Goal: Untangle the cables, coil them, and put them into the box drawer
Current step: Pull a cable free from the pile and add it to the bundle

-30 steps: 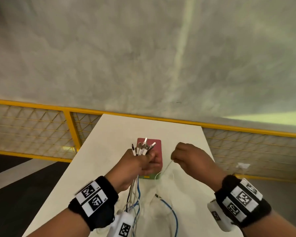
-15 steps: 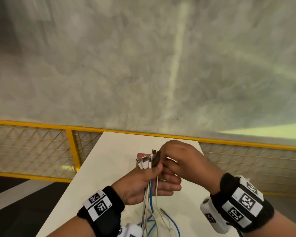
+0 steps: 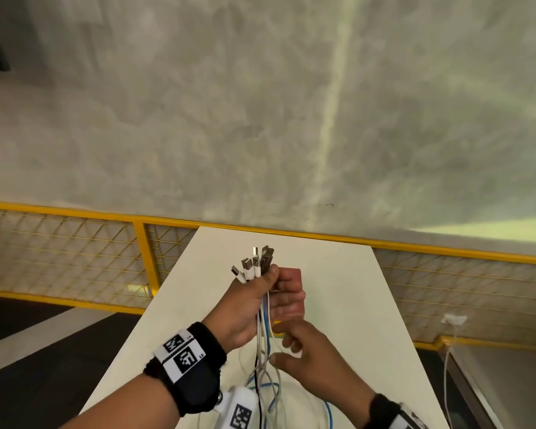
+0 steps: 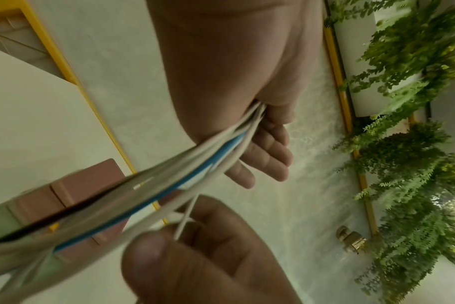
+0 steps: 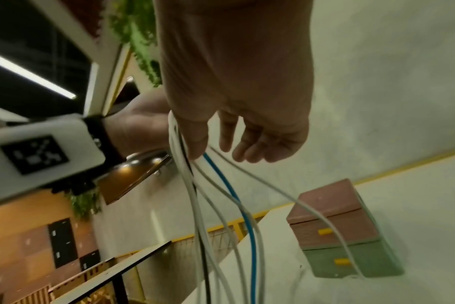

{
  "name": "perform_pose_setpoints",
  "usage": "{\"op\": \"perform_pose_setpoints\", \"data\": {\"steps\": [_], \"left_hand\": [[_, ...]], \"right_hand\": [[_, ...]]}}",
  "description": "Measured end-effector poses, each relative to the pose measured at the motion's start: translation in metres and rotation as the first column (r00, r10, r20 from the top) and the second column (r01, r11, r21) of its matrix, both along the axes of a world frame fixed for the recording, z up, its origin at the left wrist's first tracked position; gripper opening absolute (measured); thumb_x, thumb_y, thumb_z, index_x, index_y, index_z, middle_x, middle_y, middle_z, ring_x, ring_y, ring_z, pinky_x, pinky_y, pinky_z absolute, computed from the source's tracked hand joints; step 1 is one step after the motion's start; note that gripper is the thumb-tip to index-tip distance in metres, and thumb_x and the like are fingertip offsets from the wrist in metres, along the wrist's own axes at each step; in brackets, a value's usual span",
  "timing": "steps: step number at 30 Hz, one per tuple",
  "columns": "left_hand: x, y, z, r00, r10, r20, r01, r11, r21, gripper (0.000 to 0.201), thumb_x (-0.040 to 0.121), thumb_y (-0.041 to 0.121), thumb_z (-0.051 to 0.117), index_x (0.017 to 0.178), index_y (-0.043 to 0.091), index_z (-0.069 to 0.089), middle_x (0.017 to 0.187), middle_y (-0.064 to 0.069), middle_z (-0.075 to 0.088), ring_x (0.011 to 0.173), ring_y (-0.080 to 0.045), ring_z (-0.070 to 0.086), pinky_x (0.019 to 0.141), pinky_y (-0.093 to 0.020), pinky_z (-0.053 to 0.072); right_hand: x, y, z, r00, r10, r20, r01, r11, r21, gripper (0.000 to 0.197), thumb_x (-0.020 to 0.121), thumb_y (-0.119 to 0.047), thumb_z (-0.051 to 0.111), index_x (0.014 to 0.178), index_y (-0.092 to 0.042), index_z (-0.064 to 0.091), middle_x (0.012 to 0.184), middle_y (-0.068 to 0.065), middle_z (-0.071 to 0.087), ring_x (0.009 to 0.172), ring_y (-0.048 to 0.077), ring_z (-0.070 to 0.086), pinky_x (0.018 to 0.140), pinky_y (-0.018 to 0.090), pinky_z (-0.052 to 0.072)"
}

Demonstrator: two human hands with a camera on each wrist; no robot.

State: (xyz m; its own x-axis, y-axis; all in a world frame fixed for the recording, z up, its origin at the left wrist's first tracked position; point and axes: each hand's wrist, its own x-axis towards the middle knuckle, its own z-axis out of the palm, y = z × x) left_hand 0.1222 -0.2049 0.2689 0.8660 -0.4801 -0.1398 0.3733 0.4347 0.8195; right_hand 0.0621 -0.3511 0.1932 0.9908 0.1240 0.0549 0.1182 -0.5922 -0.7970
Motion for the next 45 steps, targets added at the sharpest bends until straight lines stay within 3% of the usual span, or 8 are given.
{"op": "perform_pose_setpoints", "data": {"steps": [10,16,21,24,31,36,41,45], "left_hand": [[0.043,0.046,0.041,0.955,0.245,0.167,-0.248,0.969,-0.007,0.033,0.102,0.034,0.044,0.09,0.013,0.066,0.06,0.002,0.061,0.053,-0.013,0.063,0.05,-0.025,0.052],[0.072,0.091,0.069,0.705,0.64,0.304,-0.67,0.742,-0.01,0.022,0.098,0.031,0.055,0.086,0.018,0.068,0.052,0.005,0.038,0.04,-0.008,0.029,0.04,-0.019,0.021],[0.022,0.042,0.041,0.822,0.055,0.567,-0.404,0.759,0.511,0.02,0.093,0.004,0.058,0.086,0.011,0.075,0.064,0.007,0.065,0.044,-0.005,0.046,0.04,-0.016,0.031],[-0.011,0.009,-0.004,0.825,-0.249,0.507,-0.145,0.775,0.615,0.02,0.084,0.008,0.074,0.082,0.028,0.077,0.08,0.023,0.074,0.076,0.017,0.064,0.065,-0.007,0.046],[-0.026,0.005,-0.04,0.808,-0.16,0.567,-0.326,0.681,0.656,0.014,0.081,0.029,0.075,0.087,0.017,0.072,0.083,-0.002,0.073,0.07,-0.006,0.063,0.069,-0.028,0.05],[-0.032,0.029,-0.044,0.772,-0.411,0.485,-0.188,0.582,0.791,0.028,0.085,0.02,0.068,0.063,0.027,0.052,0.058,0.021,0.057,0.054,0.005,0.048,0.053,-0.011,0.033],[-0.026,0.031,-0.042,0.842,-0.029,0.538,-0.329,0.763,0.556,0.007,0.085,0.027,0.075,0.091,0.031,0.075,0.09,0.018,0.076,0.083,0.004,0.068,0.071,-0.011,0.044],[-0.03,0.019,-0.042,0.866,-0.04,0.499,-0.282,0.784,0.553,0.008,0.08,0.018,0.076,0.08,0.024,0.071,0.071,0.015,0.069,0.065,0.003,0.058,0.064,-0.014,0.043]], "right_hand": [[-0.012,-0.026,-0.004,0.954,0.065,-0.292,-0.01,0.982,0.186,0.013,0.092,-0.016,0.056,0.087,-0.014,0.067,0.061,0.005,0.069,0.061,0.013,0.064,0.065,0.023,0.05],[-0.028,-0.048,-0.016,0.921,0.053,-0.385,-0.018,0.996,0.093,0.018,0.094,-0.025,0.054,0.086,-0.018,0.069,0.058,0.0,0.067,0.058,0.007,0.06,0.069,0.023,0.048],[-0.017,-0.037,0.004,0.998,-0.034,-0.058,0.031,0.999,-0.042,0.02,0.097,-0.025,0.055,0.082,-0.032,0.065,0.066,-0.03,0.062,0.065,-0.007,0.058,0.066,0.012,0.04],[-0.008,-0.025,0.03,0.999,-0.006,0.05,0.007,1.0,-0.019,0.025,0.097,-0.018,0.055,0.084,-0.037,0.063,0.065,-0.038,0.06,0.065,-0.011,0.057,0.063,0.007,0.037],[0.0,-0.015,0.036,0.993,0.064,0.095,-0.053,0.992,-0.118,0.048,0.094,-0.01,0.054,0.069,-0.051,0.058,0.065,-0.038,0.059,0.067,-0.012,0.058,0.064,0.008,0.043],[0.014,-0.038,0.018,0.982,-0.089,0.166,0.124,0.969,-0.215,0.045,0.09,-0.006,0.058,0.077,-0.049,0.055,0.062,-0.023,0.059,0.077,-0.009,0.058,0.066,0.012,0.041],[0.015,-0.026,0.025,0.976,0.067,0.209,-0.005,0.959,-0.283,0.021,0.09,-0.013,0.059,0.092,-0.03,0.071,0.077,-0.025,0.059,0.077,-0.009,0.058,0.071,0.007,0.041],[0.016,-0.007,0.029,0.95,0.093,0.297,-0.011,0.964,-0.266,0.02,0.088,-0.009,0.055,0.087,-0.023,0.069,0.081,-0.016,0.06,0.079,-0.002,0.058,0.068,0.006,0.04]]}}
